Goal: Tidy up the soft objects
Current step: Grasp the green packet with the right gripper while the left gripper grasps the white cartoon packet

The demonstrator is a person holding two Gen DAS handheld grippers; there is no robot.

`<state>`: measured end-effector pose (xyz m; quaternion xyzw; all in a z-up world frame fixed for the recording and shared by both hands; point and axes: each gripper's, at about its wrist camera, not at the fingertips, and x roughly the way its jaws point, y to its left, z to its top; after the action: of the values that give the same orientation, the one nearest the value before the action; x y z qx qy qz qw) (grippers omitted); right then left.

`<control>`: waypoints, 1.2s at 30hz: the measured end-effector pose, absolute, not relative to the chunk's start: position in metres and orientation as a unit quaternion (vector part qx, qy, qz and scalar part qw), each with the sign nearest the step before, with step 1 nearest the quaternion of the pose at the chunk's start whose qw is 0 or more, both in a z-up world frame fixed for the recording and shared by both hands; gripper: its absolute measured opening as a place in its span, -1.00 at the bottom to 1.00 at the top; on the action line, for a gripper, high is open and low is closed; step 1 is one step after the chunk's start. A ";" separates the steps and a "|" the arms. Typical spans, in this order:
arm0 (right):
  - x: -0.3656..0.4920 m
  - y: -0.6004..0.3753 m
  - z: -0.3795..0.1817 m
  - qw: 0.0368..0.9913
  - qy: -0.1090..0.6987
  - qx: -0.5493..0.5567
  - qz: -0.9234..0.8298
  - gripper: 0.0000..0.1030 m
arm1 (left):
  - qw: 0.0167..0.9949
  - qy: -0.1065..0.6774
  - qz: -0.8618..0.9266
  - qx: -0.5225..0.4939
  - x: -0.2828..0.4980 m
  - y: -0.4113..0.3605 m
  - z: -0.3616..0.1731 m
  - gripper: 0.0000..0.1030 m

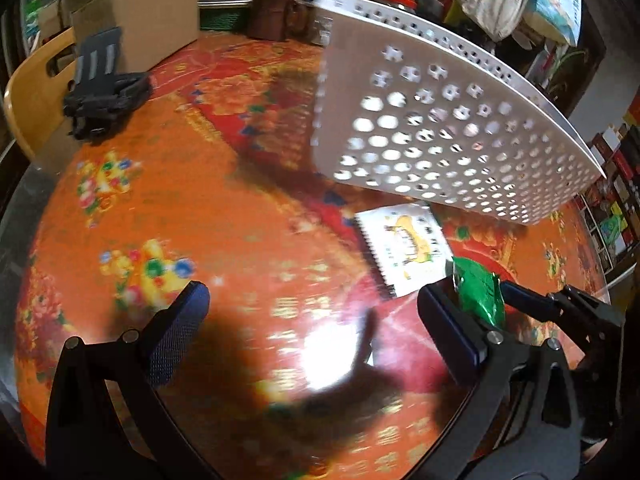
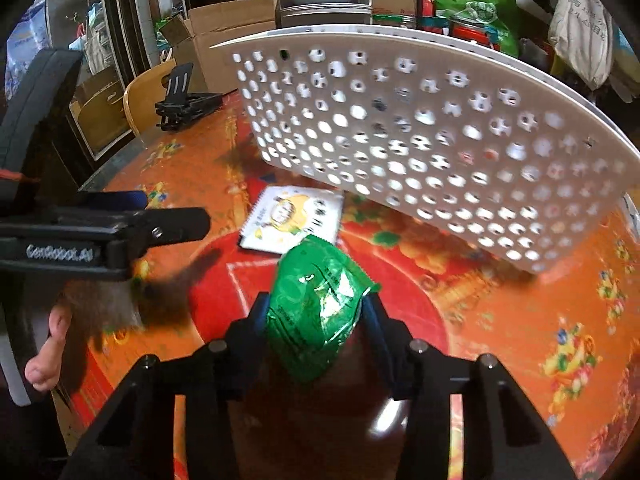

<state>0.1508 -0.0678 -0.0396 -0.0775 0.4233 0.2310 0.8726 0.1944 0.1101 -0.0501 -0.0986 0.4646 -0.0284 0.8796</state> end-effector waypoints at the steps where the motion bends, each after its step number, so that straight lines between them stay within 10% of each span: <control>1: 0.150 -0.073 -0.040 0.873 0.423 -0.075 0.229 -0.12 | 0.879 0.466 -0.033 -0.095 0.197 0.102 -0.050 1.00; 17: 0.144 -0.160 -0.042 0.886 0.417 -0.018 0.202 -0.12 | 0.875 0.484 0.004 -0.023 0.245 0.011 -0.064 0.98; 20: 0.146 -0.158 -0.043 0.886 0.416 -0.014 0.205 -0.12 | 0.881 0.474 0.003 -0.019 0.245 0.004 -0.062 0.63; 22: 0.147 -0.156 -0.043 0.886 0.416 -0.013 0.206 -0.12 | 0.886 0.463 -0.005 -0.014 0.242 -0.004 -0.056 -0.18; 27: 0.145 -0.157 -0.043 0.887 0.415 -0.016 0.204 -0.12 | 0.891 0.453 -0.007 0.006 0.235 -0.016 -0.054 -0.33; 31: 0.145 -0.157 -0.044 0.887 0.415 -0.016 0.204 -0.12 | 0.896 0.442 -0.033 -0.024 0.216 -0.009 -0.051 -0.92; 36: 0.143 -0.153 -0.044 0.888 0.414 -0.025 0.199 -0.12 | 0.902 0.429 -0.040 -0.017 0.202 0.005 -0.059 -0.92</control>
<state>0.1435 -0.1526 -0.0441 -0.0252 0.4139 0.1991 0.8879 0.2020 0.0048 -0.0589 -0.0170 0.4287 -0.0404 0.9024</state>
